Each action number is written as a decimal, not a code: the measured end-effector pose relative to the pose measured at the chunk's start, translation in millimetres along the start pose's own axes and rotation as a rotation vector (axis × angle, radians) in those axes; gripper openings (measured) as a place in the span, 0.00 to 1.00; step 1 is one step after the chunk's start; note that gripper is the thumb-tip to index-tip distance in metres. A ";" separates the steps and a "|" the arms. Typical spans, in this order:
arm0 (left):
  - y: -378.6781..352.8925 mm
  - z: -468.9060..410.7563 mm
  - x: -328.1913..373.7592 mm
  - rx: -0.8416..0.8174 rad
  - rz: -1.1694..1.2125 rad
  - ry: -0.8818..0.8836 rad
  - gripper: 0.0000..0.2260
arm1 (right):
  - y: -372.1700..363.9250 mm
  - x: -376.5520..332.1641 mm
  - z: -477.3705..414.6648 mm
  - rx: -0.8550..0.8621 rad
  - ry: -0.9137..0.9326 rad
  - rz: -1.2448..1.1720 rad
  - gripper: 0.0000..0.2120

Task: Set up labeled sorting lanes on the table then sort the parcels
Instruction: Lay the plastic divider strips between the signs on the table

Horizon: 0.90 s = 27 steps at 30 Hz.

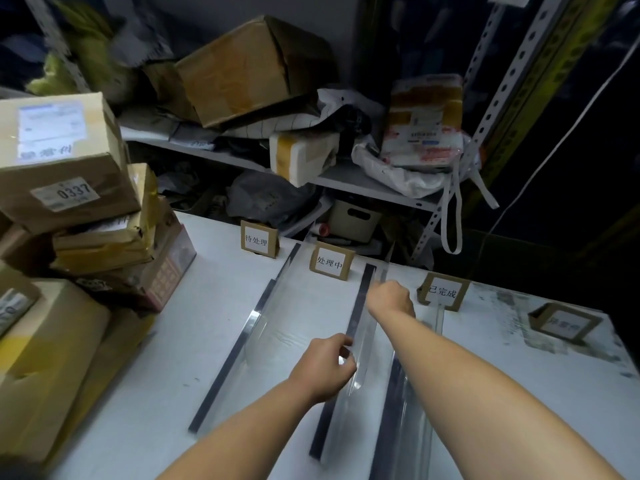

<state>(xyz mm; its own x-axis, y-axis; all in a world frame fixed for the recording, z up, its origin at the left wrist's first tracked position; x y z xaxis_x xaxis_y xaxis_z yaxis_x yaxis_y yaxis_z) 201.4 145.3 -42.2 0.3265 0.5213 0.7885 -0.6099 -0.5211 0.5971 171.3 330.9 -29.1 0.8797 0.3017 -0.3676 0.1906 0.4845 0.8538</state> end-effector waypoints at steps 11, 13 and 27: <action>-16.6 -3.2 -7.2 -0.207 0.079 0.069 0.25 | 1.9 17.8 23.1 -0.039 0.062 0.120 0.28; -18.0 -4.5 -6.4 -0.227 0.108 0.086 0.26 | 4.6 19.9 25.1 -0.047 0.069 0.128 0.27; -17.7 -9.6 9.5 -0.204 0.043 0.105 0.17 | 17.9 32.8 43.6 -0.059 0.110 0.131 0.19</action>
<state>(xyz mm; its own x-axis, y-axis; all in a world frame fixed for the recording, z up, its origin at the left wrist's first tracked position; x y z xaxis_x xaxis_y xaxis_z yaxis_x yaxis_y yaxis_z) 208.3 165.9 -46.8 0.2263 0.5748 0.7864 -0.7582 -0.4029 0.5127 222.6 313.7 -9.8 0.8420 0.4516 -0.2950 0.0487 0.4811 0.8753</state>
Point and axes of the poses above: each hand's wrist, its own z-axis away from the middle knuckle, its own y-axis out of the back of the hand, x = y × z, the point moved 5 cm from there along -z, towards the middle knuckle, and after that the axes turned 8 degrees about -y, right-handed, at the moved point
